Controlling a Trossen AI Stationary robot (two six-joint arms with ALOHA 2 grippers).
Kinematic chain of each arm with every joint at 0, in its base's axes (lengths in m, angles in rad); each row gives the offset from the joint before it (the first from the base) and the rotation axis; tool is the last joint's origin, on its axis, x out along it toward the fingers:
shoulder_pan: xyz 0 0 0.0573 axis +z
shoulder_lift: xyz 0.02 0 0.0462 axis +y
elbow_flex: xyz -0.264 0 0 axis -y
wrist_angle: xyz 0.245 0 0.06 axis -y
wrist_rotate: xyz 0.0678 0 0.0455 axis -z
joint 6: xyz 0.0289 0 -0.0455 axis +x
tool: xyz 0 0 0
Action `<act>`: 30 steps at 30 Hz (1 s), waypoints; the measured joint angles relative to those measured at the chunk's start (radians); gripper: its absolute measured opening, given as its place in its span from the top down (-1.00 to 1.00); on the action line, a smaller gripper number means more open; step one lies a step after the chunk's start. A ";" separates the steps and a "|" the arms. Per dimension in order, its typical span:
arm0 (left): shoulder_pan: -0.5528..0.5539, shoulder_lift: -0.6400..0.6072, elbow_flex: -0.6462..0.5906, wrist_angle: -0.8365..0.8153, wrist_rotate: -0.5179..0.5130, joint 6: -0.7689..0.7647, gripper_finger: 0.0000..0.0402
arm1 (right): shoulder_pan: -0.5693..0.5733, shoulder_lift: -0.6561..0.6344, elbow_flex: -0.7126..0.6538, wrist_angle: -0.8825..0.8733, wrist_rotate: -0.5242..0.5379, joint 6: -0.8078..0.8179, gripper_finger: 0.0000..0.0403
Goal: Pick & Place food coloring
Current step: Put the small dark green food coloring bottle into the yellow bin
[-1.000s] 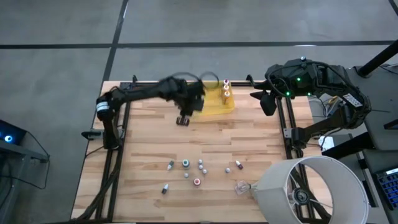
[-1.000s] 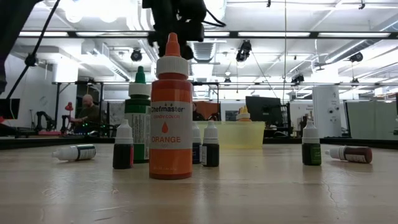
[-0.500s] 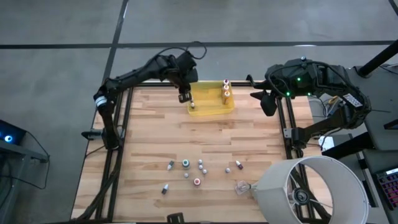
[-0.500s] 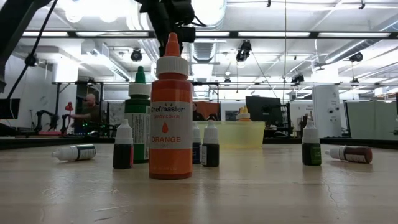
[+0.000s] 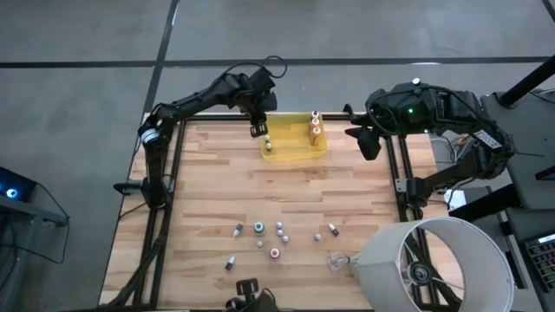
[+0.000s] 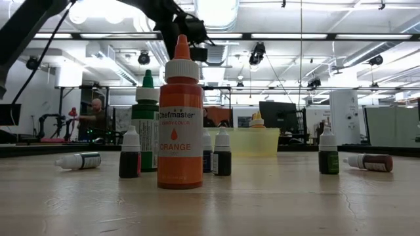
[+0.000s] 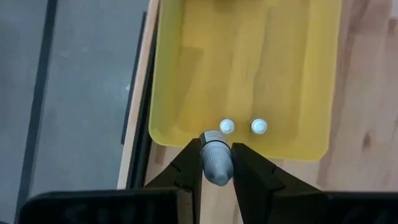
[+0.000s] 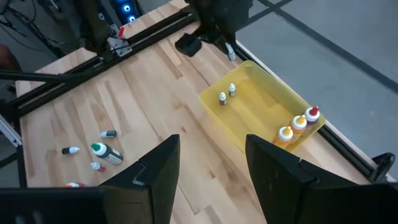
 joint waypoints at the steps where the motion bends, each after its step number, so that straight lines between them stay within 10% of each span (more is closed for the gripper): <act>1: 0.005 0.010 0.000 0.001 0.000 0.013 0.76 | 0.000 0.002 0.000 0.000 0.000 0.004 0.14; 30: 0.067 0.275 0.130 -0.019 0.043 0.089 0.76 | 0.001 0.103 0.000 -0.014 -0.002 -0.003 0.14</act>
